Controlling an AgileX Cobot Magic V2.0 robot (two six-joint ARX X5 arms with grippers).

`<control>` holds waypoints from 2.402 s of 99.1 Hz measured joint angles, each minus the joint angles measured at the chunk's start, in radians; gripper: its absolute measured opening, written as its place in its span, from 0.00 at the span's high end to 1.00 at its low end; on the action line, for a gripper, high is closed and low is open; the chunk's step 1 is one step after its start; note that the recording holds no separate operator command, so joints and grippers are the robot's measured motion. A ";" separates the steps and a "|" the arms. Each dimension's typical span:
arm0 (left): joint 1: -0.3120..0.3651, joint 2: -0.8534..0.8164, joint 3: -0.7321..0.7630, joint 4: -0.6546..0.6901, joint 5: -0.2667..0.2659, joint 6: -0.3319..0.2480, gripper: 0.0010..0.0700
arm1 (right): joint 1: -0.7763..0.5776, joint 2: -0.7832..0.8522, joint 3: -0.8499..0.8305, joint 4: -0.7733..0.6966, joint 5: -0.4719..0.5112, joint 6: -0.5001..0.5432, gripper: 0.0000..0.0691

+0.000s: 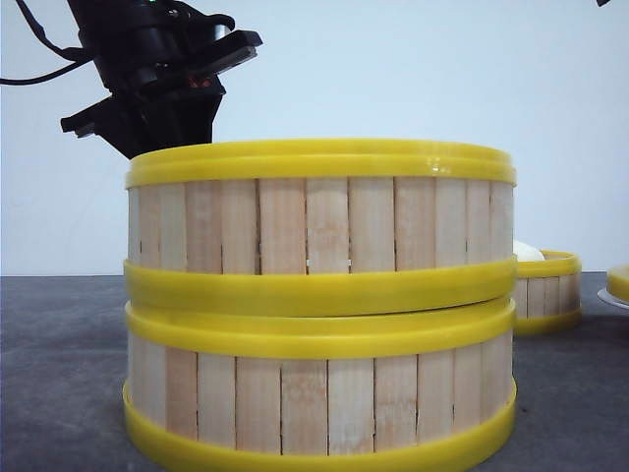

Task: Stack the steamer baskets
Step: 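Lower the basket onto the nearest basket and open left gripper, then withdraw the left gripper up from the stack, then move right gripper to the rim of the remaining basket and grasp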

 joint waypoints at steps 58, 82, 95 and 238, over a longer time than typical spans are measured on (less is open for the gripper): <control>0.000 0.000 -0.037 0.016 0.016 -0.008 0.67 | 0.000 0.000 0.000 0.000 0.000 0.000 0.34; 0.000 -0.001 -0.038 0.025 0.016 -0.008 0.61 | 0.000 0.000 0.000 0.000 0.000 0.000 0.34; 0.000 -0.048 -0.045 0.076 0.016 -0.011 0.61 | 0.000 0.002 0.000 0.001 0.000 0.000 0.34; 0.023 -1.201 -0.408 0.015 -0.037 -0.163 0.62 | -0.034 1.013 0.488 0.048 0.186 0.012 0.40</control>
